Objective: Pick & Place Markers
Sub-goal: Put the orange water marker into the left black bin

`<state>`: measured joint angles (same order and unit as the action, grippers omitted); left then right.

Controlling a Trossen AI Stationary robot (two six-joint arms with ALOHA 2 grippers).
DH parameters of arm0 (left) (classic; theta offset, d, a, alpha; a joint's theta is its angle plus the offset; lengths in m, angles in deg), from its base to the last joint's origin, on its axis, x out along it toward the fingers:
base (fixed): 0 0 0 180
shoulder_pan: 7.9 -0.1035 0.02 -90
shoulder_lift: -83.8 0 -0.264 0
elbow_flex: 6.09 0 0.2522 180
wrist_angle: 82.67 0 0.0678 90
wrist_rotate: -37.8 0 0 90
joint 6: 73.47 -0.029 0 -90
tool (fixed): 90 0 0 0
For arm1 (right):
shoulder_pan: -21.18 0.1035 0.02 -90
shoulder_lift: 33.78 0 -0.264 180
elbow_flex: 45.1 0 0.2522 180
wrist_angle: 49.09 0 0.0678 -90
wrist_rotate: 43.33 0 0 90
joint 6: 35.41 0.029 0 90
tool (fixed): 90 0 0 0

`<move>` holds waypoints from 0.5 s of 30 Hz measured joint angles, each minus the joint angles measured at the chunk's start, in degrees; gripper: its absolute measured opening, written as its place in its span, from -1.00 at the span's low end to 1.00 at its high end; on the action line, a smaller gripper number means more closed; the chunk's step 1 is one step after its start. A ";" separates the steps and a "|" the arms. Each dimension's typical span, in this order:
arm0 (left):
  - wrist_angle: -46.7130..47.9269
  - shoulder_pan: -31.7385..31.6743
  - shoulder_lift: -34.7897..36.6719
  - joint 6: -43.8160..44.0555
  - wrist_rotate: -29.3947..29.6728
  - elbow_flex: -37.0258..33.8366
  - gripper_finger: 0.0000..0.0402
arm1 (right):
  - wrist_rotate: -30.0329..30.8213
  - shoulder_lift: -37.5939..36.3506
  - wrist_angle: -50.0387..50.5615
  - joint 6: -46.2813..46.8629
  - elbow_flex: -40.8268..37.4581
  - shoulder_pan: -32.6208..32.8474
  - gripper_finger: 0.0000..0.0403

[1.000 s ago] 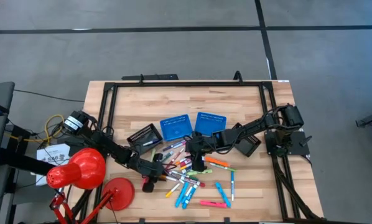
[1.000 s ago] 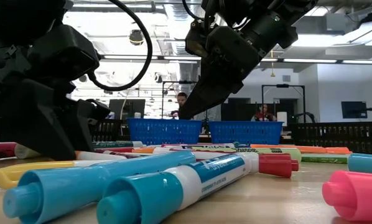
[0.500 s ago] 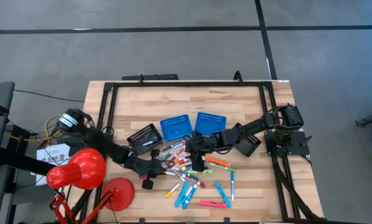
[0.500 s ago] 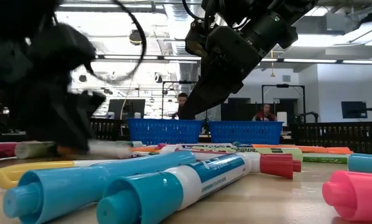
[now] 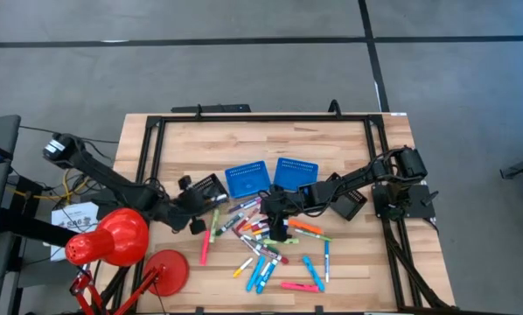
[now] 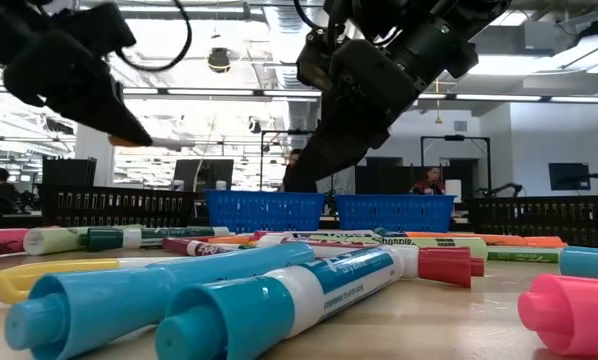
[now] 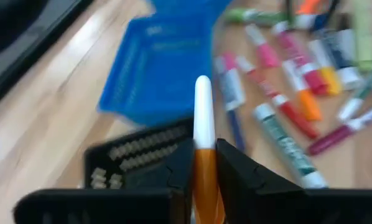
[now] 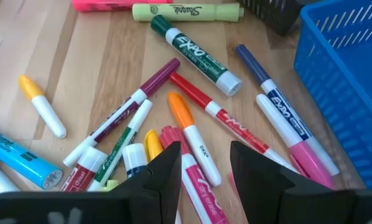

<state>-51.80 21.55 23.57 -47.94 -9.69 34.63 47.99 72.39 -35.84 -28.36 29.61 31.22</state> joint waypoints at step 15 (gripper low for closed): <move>-0.75 -6.49 0.39 12.71 -8.25 -7.98 -0.61 | -2.10 -0.02 -10.39 -7.54 0.00 5.40 -0.36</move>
<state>-52.55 15.06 23.96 -35.23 -17.94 26.65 45.89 72.37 -46.22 -35.90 29.61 36.62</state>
